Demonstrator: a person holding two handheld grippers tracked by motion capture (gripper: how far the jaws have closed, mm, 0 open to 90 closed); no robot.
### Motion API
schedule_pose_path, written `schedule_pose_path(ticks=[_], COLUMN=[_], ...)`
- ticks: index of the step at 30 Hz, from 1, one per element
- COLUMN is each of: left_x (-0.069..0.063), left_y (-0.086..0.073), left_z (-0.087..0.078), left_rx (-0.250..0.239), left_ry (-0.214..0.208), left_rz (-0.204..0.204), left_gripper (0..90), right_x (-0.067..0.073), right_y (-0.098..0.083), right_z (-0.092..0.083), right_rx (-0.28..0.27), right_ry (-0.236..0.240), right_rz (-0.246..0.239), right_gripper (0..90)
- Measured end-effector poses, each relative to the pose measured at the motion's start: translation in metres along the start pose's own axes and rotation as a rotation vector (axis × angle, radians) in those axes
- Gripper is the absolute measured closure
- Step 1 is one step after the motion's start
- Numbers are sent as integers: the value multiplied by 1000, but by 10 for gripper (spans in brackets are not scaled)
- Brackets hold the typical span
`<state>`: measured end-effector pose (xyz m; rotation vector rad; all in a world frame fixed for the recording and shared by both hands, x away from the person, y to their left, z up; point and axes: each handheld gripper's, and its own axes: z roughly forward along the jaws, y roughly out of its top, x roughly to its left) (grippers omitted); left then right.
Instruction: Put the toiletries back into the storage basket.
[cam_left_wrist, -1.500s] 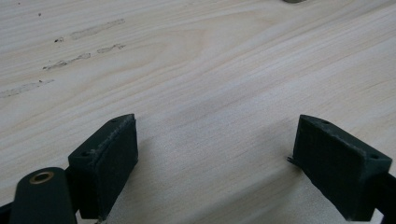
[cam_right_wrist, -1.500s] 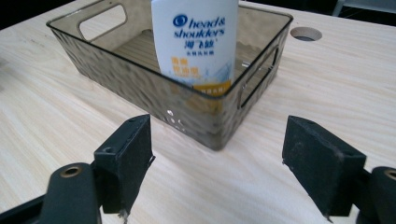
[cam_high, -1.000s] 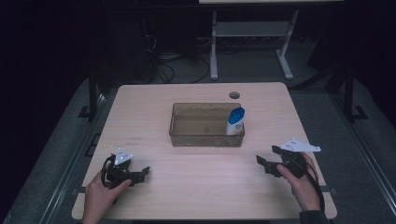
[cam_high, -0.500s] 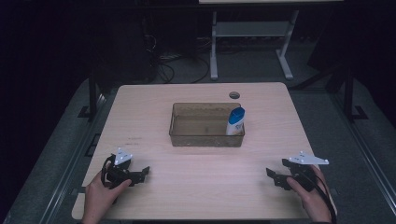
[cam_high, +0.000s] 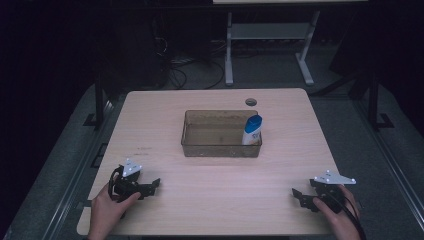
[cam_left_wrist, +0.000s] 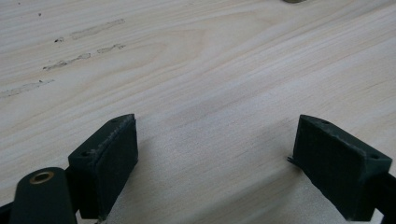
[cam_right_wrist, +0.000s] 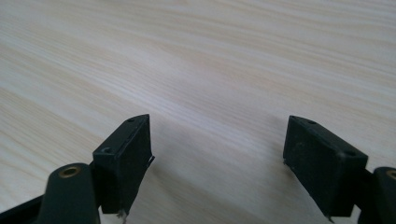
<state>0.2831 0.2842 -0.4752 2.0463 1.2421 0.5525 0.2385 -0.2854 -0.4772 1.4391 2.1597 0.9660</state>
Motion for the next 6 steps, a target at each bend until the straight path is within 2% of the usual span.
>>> schedule_pose_path(ticks=[6], left_x=[0], left_y=[0], left_z=[0], left_rx=[1], left_ry=[-1], left_rz=[1], left_gripper=[128], right_x=[-1], right_y=[-1], right_z=[0], right_rx=[-5], right_ry=[-10], right_rz=[-6], right_gripper=[229])
